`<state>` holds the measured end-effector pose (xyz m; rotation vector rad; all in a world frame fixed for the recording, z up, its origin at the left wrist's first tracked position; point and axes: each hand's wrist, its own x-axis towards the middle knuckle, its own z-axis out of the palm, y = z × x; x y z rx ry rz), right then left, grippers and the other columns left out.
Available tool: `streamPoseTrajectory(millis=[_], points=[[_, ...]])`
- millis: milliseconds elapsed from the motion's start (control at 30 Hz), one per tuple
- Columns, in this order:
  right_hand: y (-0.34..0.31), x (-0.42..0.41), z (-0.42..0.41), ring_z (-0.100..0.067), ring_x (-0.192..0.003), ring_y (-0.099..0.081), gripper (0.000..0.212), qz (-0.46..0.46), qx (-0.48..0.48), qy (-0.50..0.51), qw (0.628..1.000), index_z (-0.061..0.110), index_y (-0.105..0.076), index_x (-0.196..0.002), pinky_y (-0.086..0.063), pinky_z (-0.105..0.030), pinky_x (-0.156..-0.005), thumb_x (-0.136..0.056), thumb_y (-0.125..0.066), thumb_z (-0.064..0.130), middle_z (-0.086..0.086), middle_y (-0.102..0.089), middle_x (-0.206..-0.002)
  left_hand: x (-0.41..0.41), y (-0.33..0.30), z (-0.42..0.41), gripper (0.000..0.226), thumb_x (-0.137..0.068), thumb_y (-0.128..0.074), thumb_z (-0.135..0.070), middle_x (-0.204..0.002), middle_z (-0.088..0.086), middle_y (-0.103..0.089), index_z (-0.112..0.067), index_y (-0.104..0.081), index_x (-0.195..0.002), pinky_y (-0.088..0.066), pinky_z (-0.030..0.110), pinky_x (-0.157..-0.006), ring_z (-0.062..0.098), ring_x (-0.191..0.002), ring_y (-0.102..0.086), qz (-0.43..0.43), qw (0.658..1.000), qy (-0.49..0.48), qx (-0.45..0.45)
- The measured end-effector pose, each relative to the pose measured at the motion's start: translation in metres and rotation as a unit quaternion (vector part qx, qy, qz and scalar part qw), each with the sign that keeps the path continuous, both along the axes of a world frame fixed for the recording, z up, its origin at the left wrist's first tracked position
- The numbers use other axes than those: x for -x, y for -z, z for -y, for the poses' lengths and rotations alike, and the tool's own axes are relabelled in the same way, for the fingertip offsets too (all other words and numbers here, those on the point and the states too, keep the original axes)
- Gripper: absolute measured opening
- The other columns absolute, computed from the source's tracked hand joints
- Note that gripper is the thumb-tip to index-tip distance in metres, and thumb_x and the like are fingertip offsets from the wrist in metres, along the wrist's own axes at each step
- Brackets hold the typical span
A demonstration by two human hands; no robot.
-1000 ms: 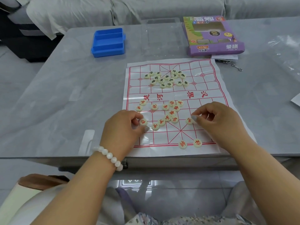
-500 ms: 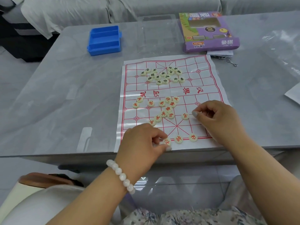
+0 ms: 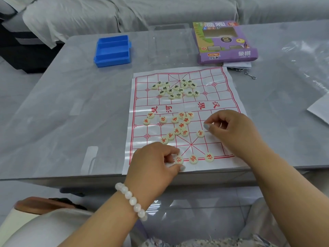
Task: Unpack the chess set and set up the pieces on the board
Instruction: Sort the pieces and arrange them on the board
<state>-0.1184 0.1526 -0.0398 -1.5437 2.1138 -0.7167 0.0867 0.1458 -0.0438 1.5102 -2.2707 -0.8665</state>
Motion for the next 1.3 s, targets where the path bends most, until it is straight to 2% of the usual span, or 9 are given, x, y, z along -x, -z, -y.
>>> streamPoseTrajectory(millis=[100,233,367,600,733,967,1133,1200,1300], points=[[-0.004,0.001,0.014,-0.005,-0.067,-0.05,0.004,-0.027,-0.013,-0.018,0.999,0.031,-0.062,-0.093,-0.035,-0.01,-0.059,-0.09,-0.06,0.029,0.011,-0.059,-0.082,-0.001,-0.007,0.008,0.038,-0.076,-0.067,-0.05,-0.075,-0.019,-0.055,-0.035,-0.066,-0.11,-0.039,0.013,-0.07,0.001,-0.07,-0.049,-0.034,0.999,-0.023,0.023],[-0.001,-0.001,0.03,-0.006,-0.067,-0.048,0.013,-0.055,-0.025,-0.031,0.998,0.027,-0.066,-0.1,-0.034,-0.01,-0.059,-0.089,-0.061,0.022,0.006,-0.061,-0.089,-0.01,-0.01,0.034,0.028,-0.083,-0.064,-0.042,-0.072,-0.02,-0.054,-0.027,-0.07,-0.106,-0.042,0.024,-0.078,0.004,-0.066,-0.045,-0.057,0.994,-0.077,0.061],[0.0,-0.008,0.042,-0.007,-0.067,-0.048,0.022,-0.086,-0.039,-0.079,0.992,0.028,-0.066,-0.108,-0.037,-0.014,-0.061,-0.087,-0.064,0.022,0.008,-0.056,-0.089,-0.017,-0.006,0.054,0.026,-0.085,-0.063,-0.038,-0.072,-0.022,-0.053,-0.026,-0.07,-0.107,-0.042,0.023,-0.075,0.0,-0.065,-0.047,-0.046,0.99,-0.1,0.085],[0.002,-0.016,0.057,-0.011,-0.089,-0.045,0.028,-0.177,-0.026,-0.128,0.975,0.03,-0.065,-0.107,-0.035,-0.024,-0.074,-0.08,-0.071,0.035,0.007,-0.057,-0.097,-0.028,0.0,0.079,0.024,-0.083,-0.068,-0.036,-0.07,-0.016,-0.058,-0.023,-0.071,-0.103,-0.037,0.015,-0.058,0.003,-0.062,-0.05,-0.032,0.987,-0.139,0.069],[0.001,-0.012,0.055,-0.012,-0.09,-0.045,0.027,-0.206,-0.036,-0.132,0.969,0.031,-0.067,-0.103,-0.042,-0.026,-0.079,-0.078,-0.071,0.038,0.007,-0.055,-0.093,-0.043,-0.001,0.092,0.023,-0.082,-0.07,-0.028,-0.076,-0.006,-0.061,-0.018,-0.071,-0.102,-0.041,0.019,-0.063,0.007,-0.065,-0.053,-0.03,0.984,-0.167,0.057],[-0.002,-0.015,0.052,-0.012,-0.09,-0.045,0.035,-0.19,-0.052,-0.125,0.972,0.027,-0.066,-0.112,-0.036,-0.024,-0.076,-0.08,-0.07,0.039,0.008,-0.052,-0.093,-0.044,0.005,0.097,0.024,-0.079,-0.073,-0.027,-0.075,-0.009,-0.06,-0.017,-0.072,-0.101,-0.043,0.019,-0.063,0.005,-0.065,-0.053,-0.054,0.982,-0.176,0.035],[-0.008,-0.007,0.048,-0.011,-0.087,-0.048,0.031,-0.169,-0.027,-0.096,0.981,0.026,-0.067,-0.111,-0.043,-0.024,-0.078,-0.082,-0.068,0.036,0.008,-0.053,-0.092,-0.032,0.009,0.095,0.033,-0.076,-0.075,-0.035,-0.075,-0.009,-0.062,-0.02,-0.07,-0.105,-0.043,0.02,-0.065,0.004,-0.066,-0.053,-0.043,0.988,-0.141,0.04],[-0.011,-0.001,0.043,-0.009,-0.079,-0.047,0.03,-0.157,-0.012,-0.078,0.984,0.027,-0.067,-0.111,-0.039,-0.017,-0.069,-0.082,-0.068,0.036,0.01,-0.052,-0.088,-0.029,0.009,0.095,0.035,-0.075,-0.075,-0.035,-0.076,-0.007,-0.063,-0.02,-0.07,-0.106,-0.044,0.022,-0.068,0.005,-0.066,-0.053,-0.041,0.99,-0.132,0.041],[-0.015,0.01,0.031,-0.007,-0.068,-0.045,0.028,-0.127,-0.012,-0.05,0.991,0.028,-0.067,-0.108,-0.032,-0.013,-0.058,-0.081,-0.069,0.035,0.013,-0.05,-0.082,-0.027,0.007,0.095,0.033,-0.076,-0.074,-0.034,-0.079,-0.007,-0.062,-0.022,-0.07,-0.106,-0.039,0.019,-0.061,0.004,-0.064,-0.05,-0.034,0.99,-0.125,0.046]])
